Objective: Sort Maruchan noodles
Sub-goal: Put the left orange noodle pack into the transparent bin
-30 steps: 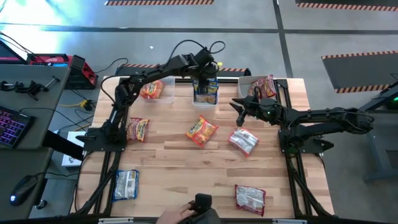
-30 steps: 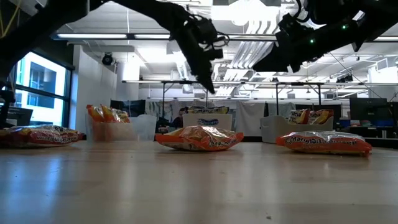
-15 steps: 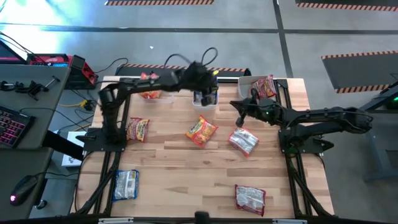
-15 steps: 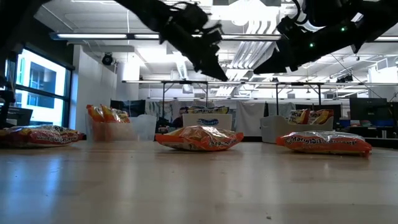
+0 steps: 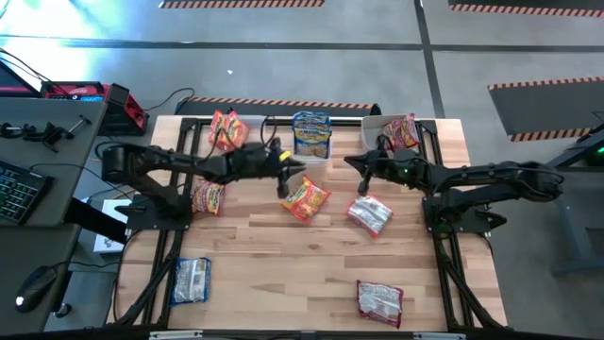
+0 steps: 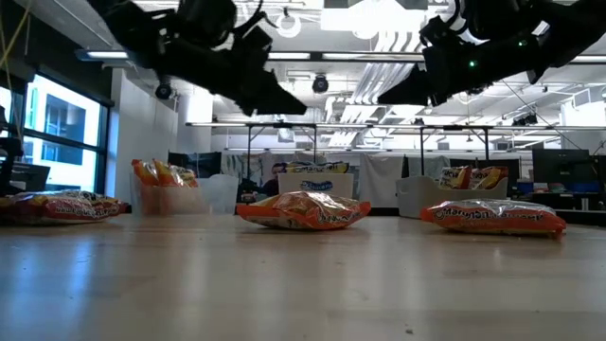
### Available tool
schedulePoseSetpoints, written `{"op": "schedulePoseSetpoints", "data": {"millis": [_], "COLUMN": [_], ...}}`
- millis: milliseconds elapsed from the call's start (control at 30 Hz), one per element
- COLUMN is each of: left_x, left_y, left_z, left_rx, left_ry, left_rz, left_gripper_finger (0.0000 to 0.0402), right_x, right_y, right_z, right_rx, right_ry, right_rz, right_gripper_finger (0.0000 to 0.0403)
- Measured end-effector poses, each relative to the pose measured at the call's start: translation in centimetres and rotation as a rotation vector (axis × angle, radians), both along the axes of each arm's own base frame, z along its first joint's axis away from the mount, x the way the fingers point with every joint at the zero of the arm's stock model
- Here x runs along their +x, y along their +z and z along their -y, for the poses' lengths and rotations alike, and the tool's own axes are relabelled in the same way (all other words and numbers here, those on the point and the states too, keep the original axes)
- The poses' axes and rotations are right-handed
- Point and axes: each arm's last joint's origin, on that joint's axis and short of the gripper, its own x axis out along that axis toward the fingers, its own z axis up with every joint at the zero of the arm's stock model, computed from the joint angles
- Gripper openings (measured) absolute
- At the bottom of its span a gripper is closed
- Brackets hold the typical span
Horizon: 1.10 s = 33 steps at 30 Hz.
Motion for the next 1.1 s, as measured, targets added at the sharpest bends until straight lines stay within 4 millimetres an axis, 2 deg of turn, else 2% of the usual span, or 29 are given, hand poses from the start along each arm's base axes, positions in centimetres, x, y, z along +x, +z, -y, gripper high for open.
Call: {"op": "schedulePoseSetpoints", "data": {"millis": [133,267,433,567,733,900,1100], "left_x": [-1.0,-1.4,-1.4,-1.7,-1.8,-1.1,0.5], "left_y": [-1.7,-2.7,-3.0,-3.6,-5.8,-8.3,-10.6], "left_z": [1.8,3.1,3.7,3.7,3.2,1.5,-0.5], "left_rx": [-0.067,-0.181,-0.462,-0.577,-0.661,-0.704,-0.742], "left_ry": [-0.034,-0.035,0.051,0.114,0.207,0.255,0.204], "left_rz": [-0.056,-0.075,-0.043,-0.091,-0.192,-0.236,-0.275], "left_gripper_finger": [0.0040,0.0040,0.0040,0.0060,0.0119,0.0180,0.0210], "right_x": [0.3,0.8,1.3,1.3,1.3,1.3,1.3], "right_y": [-0.3,-0.6,-1.1,-1.2,-1.2,-1.2,-1.2], "right_z": [0.1,0.2,0.3,0.3,0.3,0.3,0.3], "right_rx": [0.002,0.001,-0.002,-0.002,-0.003,-0.002,-0.003], "right_ry": [0.000,0.002,0.012,0.012,0.012,0.016,0.018], "right_rz": [-0.001,0.006,0.004,-0.001,-0.001,-0.001,-0.001], "right_gripper_finger": [0.0004,0.0004,0.0004,0.0004,0.0004,0.0004,0.0004]}}
